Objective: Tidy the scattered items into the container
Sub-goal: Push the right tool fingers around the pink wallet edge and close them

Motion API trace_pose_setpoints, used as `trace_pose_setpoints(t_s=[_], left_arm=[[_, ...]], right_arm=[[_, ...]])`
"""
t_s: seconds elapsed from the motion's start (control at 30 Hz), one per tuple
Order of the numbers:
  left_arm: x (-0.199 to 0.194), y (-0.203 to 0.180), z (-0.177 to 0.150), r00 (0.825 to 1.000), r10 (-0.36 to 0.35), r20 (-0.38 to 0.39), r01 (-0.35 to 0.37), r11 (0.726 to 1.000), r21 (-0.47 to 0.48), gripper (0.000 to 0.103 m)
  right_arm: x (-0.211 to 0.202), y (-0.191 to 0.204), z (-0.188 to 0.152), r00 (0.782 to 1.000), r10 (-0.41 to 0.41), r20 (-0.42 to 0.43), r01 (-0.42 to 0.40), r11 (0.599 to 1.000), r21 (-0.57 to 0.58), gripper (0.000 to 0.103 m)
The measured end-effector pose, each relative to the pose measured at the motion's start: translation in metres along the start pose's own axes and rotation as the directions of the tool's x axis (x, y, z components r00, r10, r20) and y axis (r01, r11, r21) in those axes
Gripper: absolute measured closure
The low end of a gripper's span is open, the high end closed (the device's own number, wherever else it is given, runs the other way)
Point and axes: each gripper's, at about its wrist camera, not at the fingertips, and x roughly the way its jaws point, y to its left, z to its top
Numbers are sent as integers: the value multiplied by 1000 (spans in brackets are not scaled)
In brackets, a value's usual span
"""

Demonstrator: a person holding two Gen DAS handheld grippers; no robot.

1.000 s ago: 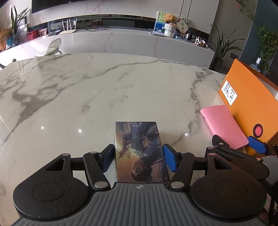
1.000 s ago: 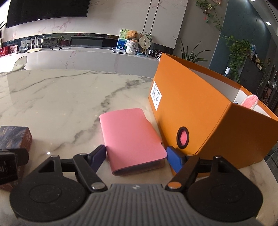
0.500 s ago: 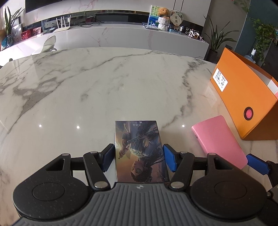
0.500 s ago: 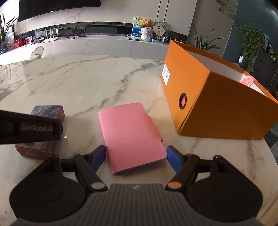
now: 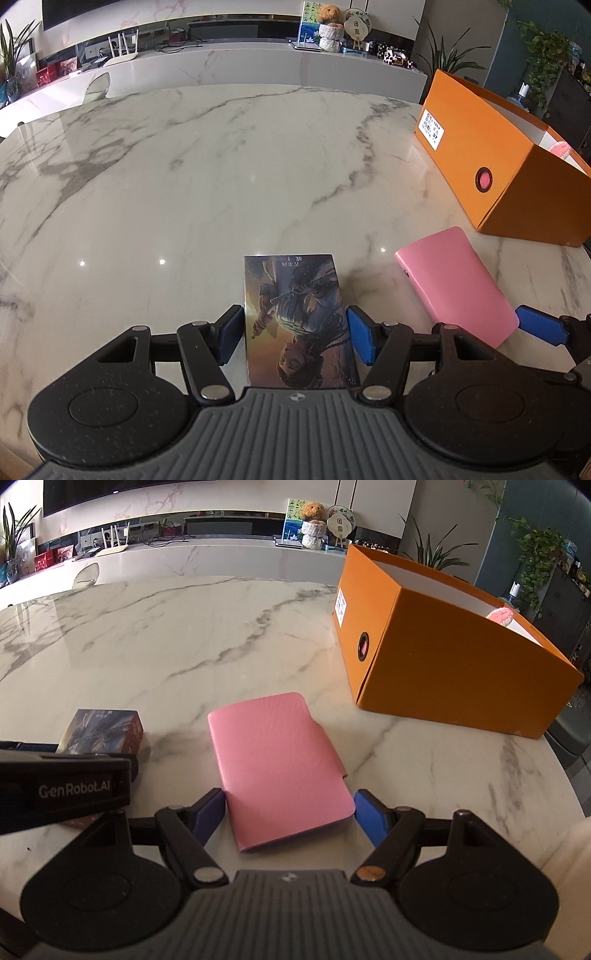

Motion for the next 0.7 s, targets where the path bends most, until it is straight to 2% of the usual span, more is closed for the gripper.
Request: trace_pose_setpoints(t_s=[0.13, 0.27, 0.33, 0.43, 0.53, 0.7], left_arm=[[-5, 1, -7, 1000, -2, 16, 2, 1000, -5, 32], [-7, 2, -11, 999, -5, 31, 6, 1000, -11, 32], [-8, 3, -13, 999, -7, 39, 8, 1000, -13, 32], [-8, 2, -15, 999, -5, 51, 5, 1000, -5, 32], [-7, -1, -18, 998, 4, 66, -6, 1000, 19, 31], [-5, -6, -21, 996, 30, 88, -35, 998, 60, 31]], right_arm=[[-7, -4, -5, 1000, 19, 15, -19, 1000, -16, 24], [-16, -11, -13, 994, 55, 94, -50, 997, -56, 13], [-18, -15, -16, 987, 69, 144, -57, 995, -87, 12], [-15, -21, -16, 980, 105, 169, -88, 990, -108, 11], [-6, -28, -16, 978, 160, 134, -150, 985, -81, 11], [3, -30, -17, 978, 170, 123, -164, 985, -56, 10]])
